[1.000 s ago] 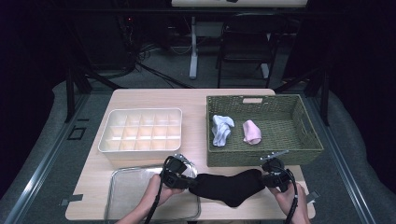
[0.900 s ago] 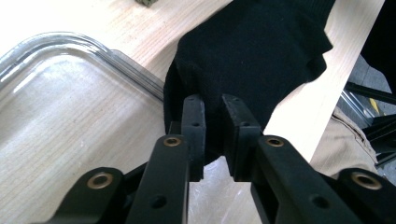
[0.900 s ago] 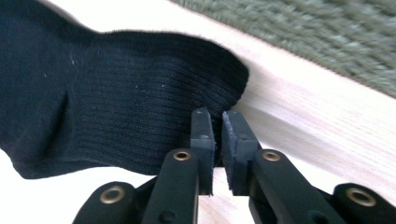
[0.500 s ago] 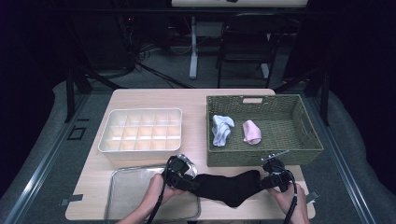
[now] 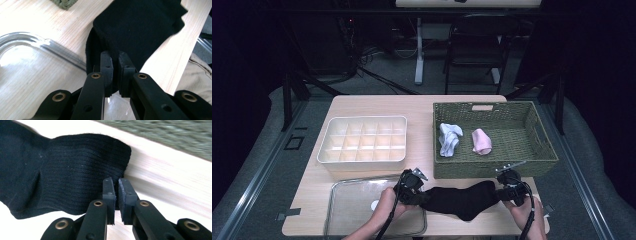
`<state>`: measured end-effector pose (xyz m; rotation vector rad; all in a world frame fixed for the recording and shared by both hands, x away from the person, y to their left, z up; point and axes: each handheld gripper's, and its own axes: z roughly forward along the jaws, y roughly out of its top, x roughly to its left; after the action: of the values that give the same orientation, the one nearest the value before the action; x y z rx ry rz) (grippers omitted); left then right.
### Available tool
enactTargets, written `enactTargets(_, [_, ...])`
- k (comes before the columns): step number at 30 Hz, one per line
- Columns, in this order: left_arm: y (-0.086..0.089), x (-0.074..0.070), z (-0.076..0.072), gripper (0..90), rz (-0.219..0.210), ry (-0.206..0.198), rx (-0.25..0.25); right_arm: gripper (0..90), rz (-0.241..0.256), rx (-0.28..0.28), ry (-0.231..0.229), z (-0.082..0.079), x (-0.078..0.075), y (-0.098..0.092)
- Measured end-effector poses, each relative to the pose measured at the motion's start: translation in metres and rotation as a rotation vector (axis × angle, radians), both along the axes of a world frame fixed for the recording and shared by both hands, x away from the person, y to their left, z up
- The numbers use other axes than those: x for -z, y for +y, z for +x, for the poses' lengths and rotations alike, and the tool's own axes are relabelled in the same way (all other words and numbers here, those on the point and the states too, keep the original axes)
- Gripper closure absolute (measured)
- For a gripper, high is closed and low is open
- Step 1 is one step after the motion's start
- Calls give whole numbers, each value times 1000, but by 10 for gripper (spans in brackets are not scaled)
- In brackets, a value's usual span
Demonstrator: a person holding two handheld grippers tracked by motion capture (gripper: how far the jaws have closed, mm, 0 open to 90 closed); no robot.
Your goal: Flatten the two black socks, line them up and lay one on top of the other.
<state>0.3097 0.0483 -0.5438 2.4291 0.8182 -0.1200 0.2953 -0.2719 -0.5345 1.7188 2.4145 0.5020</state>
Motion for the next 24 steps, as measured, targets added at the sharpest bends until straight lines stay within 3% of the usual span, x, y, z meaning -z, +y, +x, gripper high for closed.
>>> enactTargets(4, [-1,1,1,847,-3,-3,-6,853,-44,34,-26,-1,-7,-13])
enactTargets(6, [-2,2,2,842,-3,2,-11,849,-43,55,-42,-1,-3,-15])
enactTargets(9, [-4,1,3,790,-16,0,-33,786,-68,24,-37,2,1,-13])
enactTargets(11, [-5,-1,3,684,-13,7,-36,714,-45,41,-53,3,2,-14])
enactTargets(13, [-5,-1,3,644,-30,22,-43,642,-44,41,-46,3,-3,-18])
enactTargets(14, [-5,-1,3,613,-30,26,-40,630,-23,73,-74,0,-7,-19])
enactTargets(15, [-6,-2,3,602,-19,28,-31,624,-19,64,-81,-2,-12,-21])
enactTargets(16, [-8,-2,2,589,-22,26,-34,608,19,55,-91,-5,-18,-20])
enactTargets(17, [-8,-1,2,582,-16,26,-32,584,59,43,-81,-8,-22,-17])
enactTargets(19, [-10,0,1,585,-8,30,-31,568,59,17,-65,-11,-22,-10])
enactTargets(21, [-12,3,0,609,1,27,-28,587,24,-10,-31,-10,-16,-1])
enactTargets(24, [-14,3,-1,642,21,10,-33,664,-21,-8,22,-5,-1,4])
